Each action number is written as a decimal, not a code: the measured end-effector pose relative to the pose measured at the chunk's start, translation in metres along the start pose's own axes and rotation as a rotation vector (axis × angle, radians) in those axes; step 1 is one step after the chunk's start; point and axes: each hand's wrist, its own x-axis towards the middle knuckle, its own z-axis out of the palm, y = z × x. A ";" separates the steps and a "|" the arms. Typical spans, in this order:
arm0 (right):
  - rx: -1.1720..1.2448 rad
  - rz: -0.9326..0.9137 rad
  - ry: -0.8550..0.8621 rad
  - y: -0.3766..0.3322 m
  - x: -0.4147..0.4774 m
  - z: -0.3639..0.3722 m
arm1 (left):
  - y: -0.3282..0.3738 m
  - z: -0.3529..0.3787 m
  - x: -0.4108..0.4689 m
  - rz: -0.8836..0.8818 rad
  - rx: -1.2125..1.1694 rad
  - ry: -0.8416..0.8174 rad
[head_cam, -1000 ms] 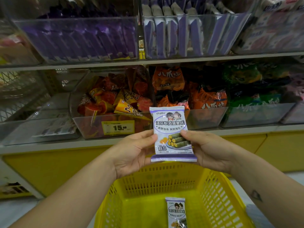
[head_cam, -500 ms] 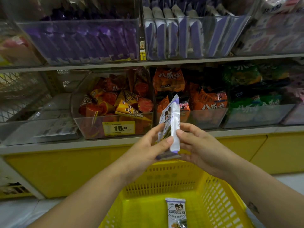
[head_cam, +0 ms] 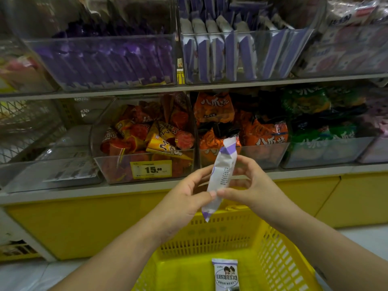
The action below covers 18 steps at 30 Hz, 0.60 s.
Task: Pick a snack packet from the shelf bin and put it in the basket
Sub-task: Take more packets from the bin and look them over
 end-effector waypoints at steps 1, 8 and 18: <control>-0.054 -0.048 0.042 0.001 0.000 0.001 | 0.000 0.002 0.000 0.008 0.002 0.012; -0.276 -0.310 0.206 0.006 -0.004 0.014 | 0.001 0.002 -0.001 0.061 -0.074 0.095; -0.195 -0.377 0.005 -0.004 -0.012 0.016 | 0.003 -0.007 0.005 -0.091 -0.481 0.249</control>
